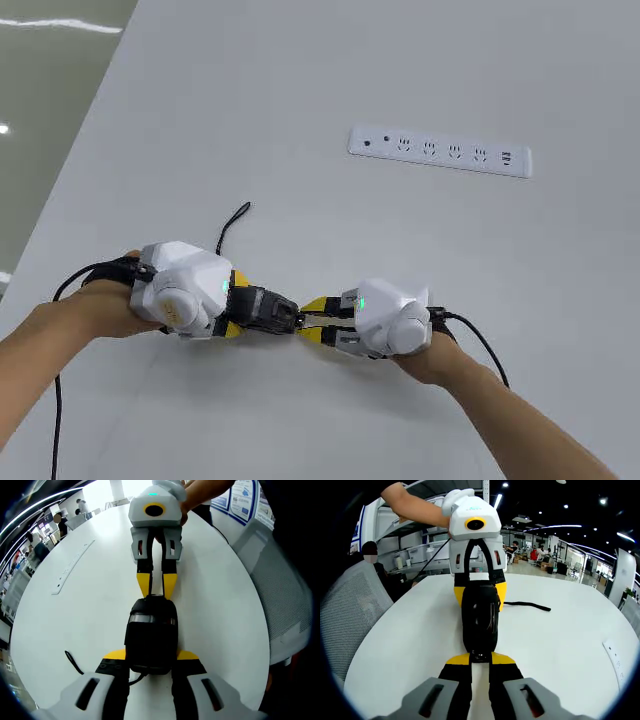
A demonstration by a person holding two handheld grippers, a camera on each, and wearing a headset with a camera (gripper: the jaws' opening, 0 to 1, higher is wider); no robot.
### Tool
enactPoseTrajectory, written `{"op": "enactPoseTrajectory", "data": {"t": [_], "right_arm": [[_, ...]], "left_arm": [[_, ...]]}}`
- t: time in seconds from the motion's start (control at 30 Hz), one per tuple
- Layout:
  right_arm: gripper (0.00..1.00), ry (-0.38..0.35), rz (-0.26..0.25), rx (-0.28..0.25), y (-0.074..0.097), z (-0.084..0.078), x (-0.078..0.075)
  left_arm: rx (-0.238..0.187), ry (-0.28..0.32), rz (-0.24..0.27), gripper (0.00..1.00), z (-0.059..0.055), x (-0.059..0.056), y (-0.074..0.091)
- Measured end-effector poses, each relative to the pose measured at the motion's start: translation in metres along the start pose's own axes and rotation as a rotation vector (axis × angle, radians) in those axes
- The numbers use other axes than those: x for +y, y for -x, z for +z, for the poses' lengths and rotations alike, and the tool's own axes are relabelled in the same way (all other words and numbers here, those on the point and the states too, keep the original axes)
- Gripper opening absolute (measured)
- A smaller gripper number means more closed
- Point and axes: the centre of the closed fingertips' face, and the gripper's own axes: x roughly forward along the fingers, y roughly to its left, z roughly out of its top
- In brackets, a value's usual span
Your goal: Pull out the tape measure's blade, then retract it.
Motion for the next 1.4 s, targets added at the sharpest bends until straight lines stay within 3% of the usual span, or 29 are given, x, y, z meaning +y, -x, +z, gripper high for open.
{"op": "enactPoseTrajectory", "data": {"t": [1.4], "right_arm": [[0.10,-0.002,0.020,0.019,0.023,-0.006,0.001]], "left_arm": [[0.003,0.027,-0.010,0.28,-0.002,0.001,0.002]]}}
